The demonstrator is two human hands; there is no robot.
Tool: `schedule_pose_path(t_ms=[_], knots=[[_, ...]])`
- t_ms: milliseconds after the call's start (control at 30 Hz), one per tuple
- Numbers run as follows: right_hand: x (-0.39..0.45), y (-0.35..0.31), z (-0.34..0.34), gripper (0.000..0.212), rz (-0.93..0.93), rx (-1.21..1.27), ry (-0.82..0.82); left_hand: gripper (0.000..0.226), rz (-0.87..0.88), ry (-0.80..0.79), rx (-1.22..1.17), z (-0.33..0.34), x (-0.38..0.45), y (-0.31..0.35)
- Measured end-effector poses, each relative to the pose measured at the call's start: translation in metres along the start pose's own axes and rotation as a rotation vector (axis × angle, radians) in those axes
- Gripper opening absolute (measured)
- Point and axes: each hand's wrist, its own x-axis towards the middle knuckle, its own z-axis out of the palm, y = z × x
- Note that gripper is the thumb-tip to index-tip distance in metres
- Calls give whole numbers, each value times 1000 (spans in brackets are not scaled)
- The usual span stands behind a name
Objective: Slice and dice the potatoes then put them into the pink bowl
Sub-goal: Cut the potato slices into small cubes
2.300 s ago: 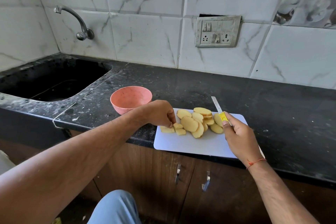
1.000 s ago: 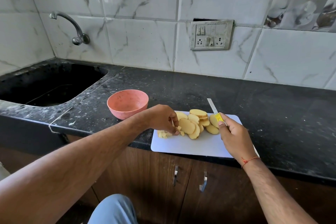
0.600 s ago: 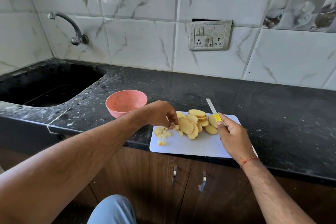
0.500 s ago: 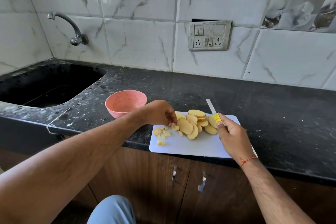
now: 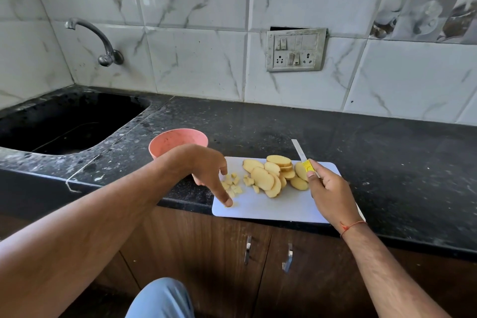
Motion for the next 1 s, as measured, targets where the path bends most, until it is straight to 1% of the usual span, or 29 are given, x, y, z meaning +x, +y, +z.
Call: schedule_pose_path(t_ms=[67, 133, 267, 367, 567, 767, 800, 833, 867, 933, 967, 1000], knots=[[0, -1, 0, 43, 4, 1, 3, 105, 14, 71, 48, 7, -3, 4], [-1, -2, 0, 43, 3, 1, 8, 94, 21, 139, 32, 13, -2, 5], [-1, -3, 0, 42, 10, 0, 12, 83, 40, 203, -32, 18, 0, 3], [-1, -3, 0, 43, 4, -11, 11, 70, 31, 291, -64, 21, 5, 1], [-1, -4, 0, 43, 20, -12, 9, 55, 41, 454, -127, 23, 16, 9], [-1, -1, -1, 42, 5, -2, 4, 35, 58, 512, -153, 21, 24, 12], [0, -1, -1, 42, 4, -2, 5, 39, 56, 508, -170, 19, 23, 11], [0, -2, -1, 41, 5, 1, 7, 49, 51, 492, -172, 17, 21, 10], [0, -2, -1, 41, 6, 7, 10, 65, 48, 457, -146, 14, 19, 8], [0, -1, 0, 41, 10, 19, 4, 97, 42, 346, -57, 7, 11, 6], [1, -1, 0, 41, 13, 22, -1, 107, 45, 288, -22, 5, 7, 6], [2, 1, 1, 41, 16, 25, -3, 112, 51, 246, -2, 4, 4, 6]])
